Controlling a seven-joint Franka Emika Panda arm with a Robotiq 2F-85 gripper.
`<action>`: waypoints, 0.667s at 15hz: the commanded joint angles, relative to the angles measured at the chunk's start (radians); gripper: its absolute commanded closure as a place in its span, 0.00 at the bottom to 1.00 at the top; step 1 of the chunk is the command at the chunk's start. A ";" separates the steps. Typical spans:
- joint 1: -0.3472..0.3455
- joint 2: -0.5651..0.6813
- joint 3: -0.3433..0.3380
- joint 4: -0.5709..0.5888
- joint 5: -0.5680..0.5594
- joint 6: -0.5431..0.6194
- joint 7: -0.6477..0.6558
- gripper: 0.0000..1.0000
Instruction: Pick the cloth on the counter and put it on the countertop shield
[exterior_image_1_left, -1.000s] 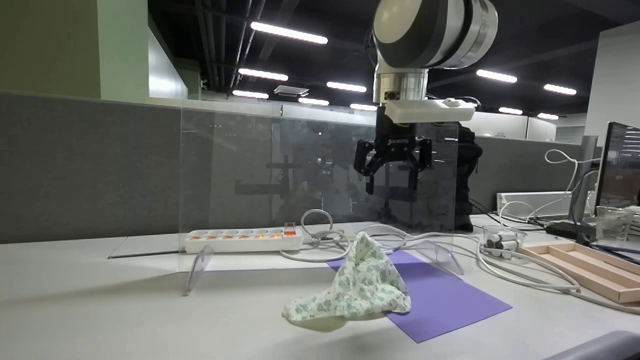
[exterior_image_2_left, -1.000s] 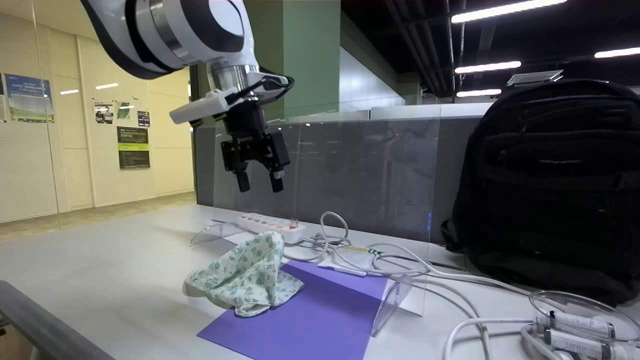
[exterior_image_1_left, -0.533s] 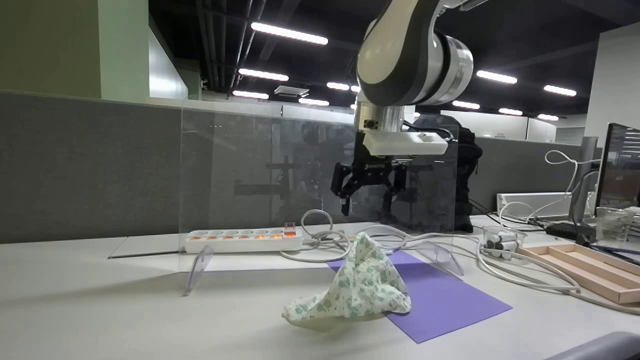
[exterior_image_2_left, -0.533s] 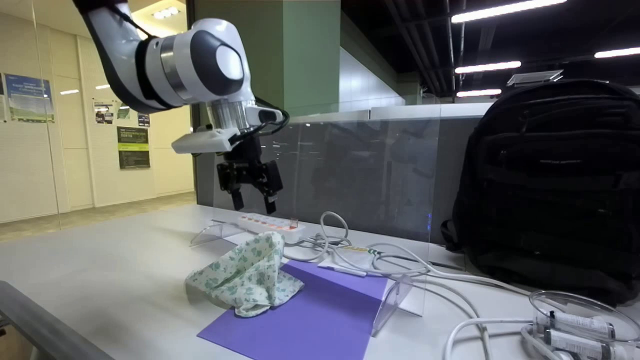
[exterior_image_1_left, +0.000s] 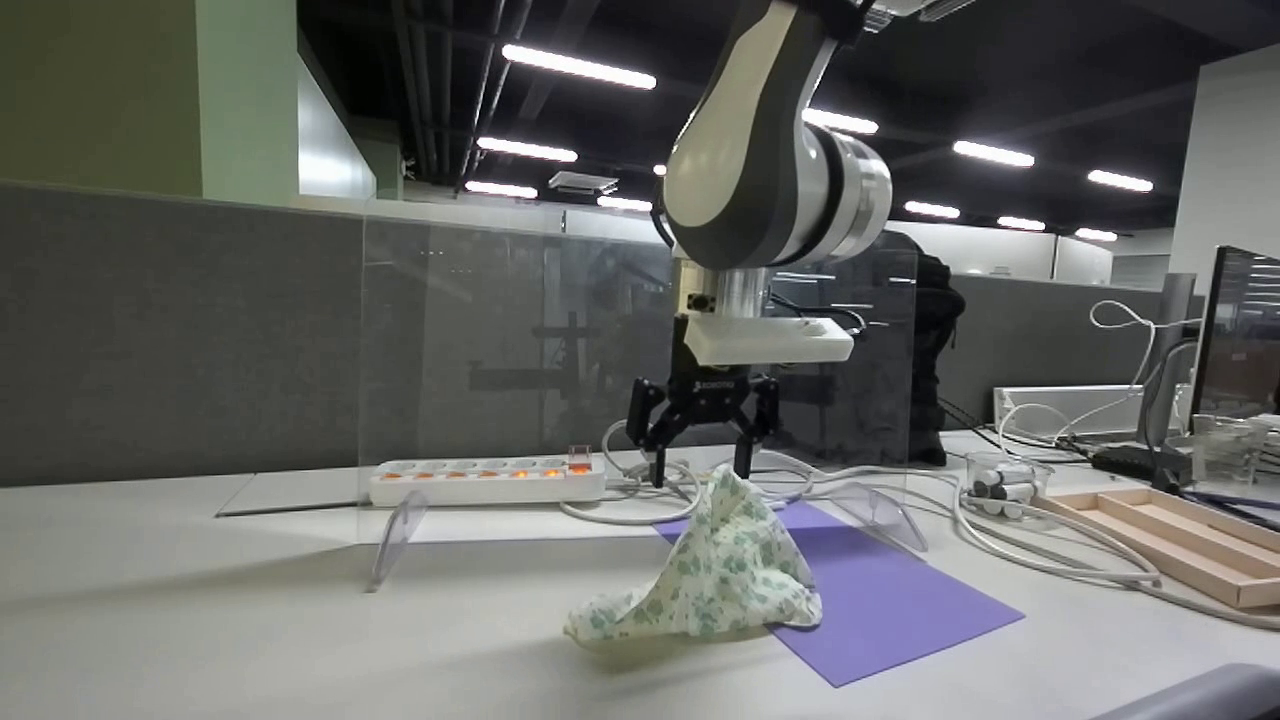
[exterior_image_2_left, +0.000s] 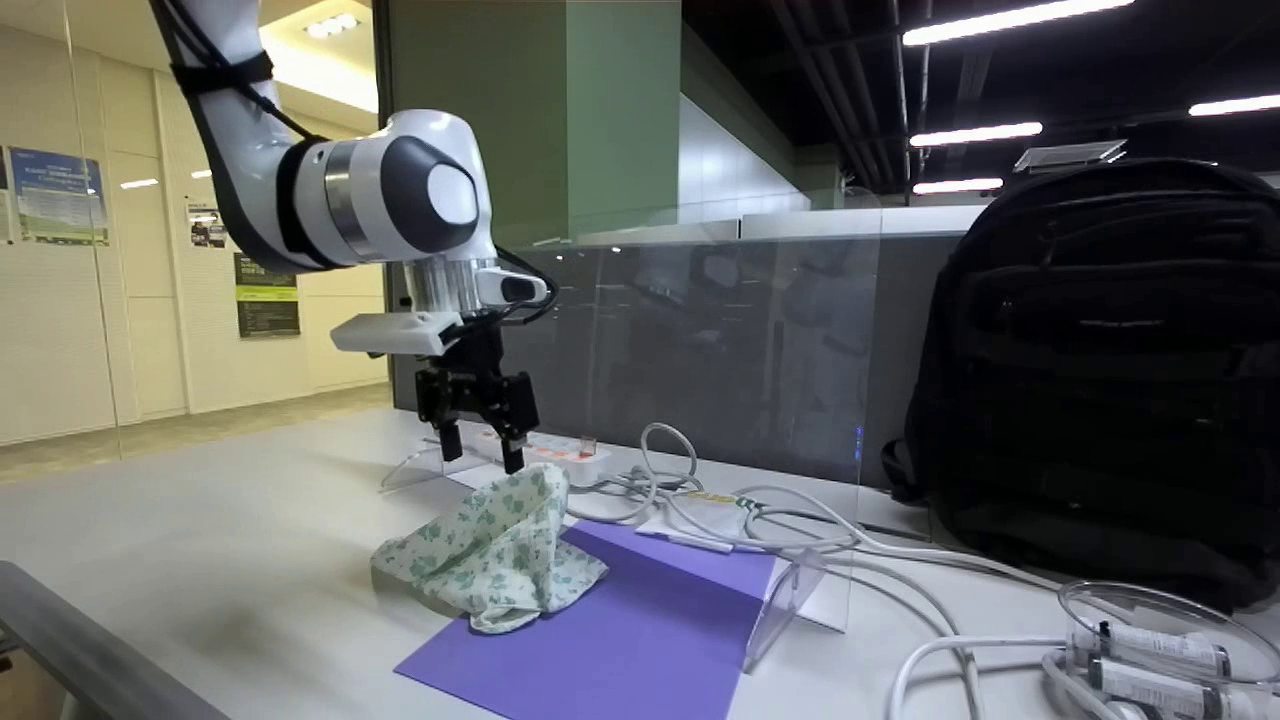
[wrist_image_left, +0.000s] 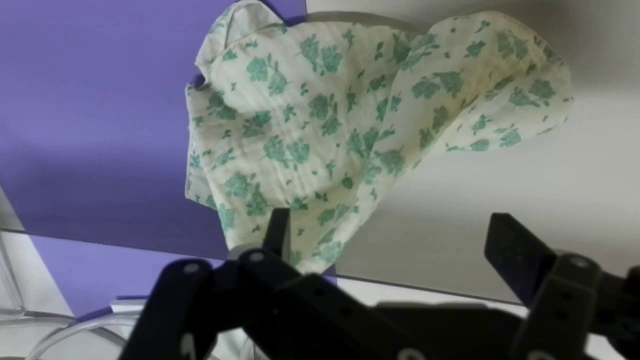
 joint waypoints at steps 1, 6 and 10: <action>0.045 0.059 -0.034 0.046 0.026 0.017 0.017 0.00; 0.064 0.131 -0.042 0.084 0.088 0.023 -0.002 0.00; 0.079 0.158 -0.049 0.099 0.114 0.045 -0.008 0.40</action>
